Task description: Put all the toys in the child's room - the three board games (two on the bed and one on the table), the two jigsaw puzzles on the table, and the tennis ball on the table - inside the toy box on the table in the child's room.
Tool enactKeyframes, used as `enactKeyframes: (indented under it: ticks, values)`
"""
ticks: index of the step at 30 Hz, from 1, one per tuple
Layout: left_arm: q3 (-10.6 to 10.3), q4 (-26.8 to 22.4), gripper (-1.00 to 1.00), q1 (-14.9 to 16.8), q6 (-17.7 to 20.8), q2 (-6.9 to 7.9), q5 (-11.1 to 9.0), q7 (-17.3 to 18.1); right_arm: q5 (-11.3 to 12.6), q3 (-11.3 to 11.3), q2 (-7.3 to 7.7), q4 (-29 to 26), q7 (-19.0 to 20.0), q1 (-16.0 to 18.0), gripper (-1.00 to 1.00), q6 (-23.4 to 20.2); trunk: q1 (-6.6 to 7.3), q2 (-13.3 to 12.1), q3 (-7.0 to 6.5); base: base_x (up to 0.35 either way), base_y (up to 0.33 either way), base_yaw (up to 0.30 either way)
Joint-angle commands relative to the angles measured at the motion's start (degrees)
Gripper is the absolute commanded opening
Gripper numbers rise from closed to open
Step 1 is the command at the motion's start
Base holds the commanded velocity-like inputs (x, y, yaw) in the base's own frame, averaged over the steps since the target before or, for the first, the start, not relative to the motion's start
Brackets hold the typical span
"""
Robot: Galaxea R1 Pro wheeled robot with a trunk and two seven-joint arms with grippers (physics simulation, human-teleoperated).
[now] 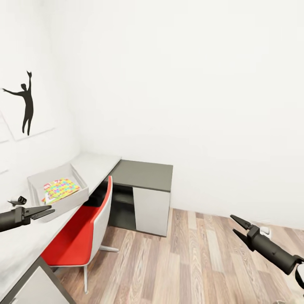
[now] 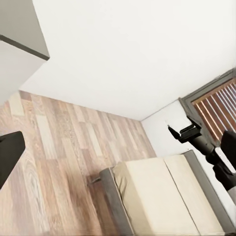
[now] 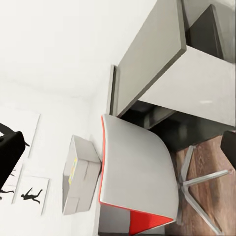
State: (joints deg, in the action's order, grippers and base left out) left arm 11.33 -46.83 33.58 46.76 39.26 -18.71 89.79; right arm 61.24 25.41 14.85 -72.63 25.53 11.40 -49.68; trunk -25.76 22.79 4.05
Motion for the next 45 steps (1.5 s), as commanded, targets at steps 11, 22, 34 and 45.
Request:
enactKeyframes:
  ticks: [11, 22, 34, 45]
  values:
    - [-0.13, -0.02, 1.0, 0.02, 0.57, 0.03, 0.02, 0.21, -0.51, -0.58, -0.09, -0.19, 0.19, 0.12, 1.0, -0.25, -0.03, 0.13, -0.26, -0.182, 0.0, -0.221]
    - [-0.17, -0.02, 1.0, 0.0, 0.57, 0.02, 0.02, 0.21, -0.53, -0.67, -0.08, 0.02, 0.14, 0.12, 1.0, -0.24, -0.03, 0.13, -0.29, -0.314, 0.0, -0.015]
    - [-0.33, -0.02, 1.0, -0.01, 0.5, -0.07, 0.15, 0.21, -0.66, -0.71, 0.0, 0.27, 0.06, 0.36, 1.0, -0.24, -0.03, 0.13, -0.29, -0.32, 0.0, 0.0]
    - [-6.8, -1.14, 1.0, 0.09, 0.3, -1.65, 0.5, 0.21, -3.97, -4.44, 0.07, 0.48, -1.77, 1.36, 1.0, 1.67, -0.03, 0.13, -0.29, -0.06, 0.0, 0.0]
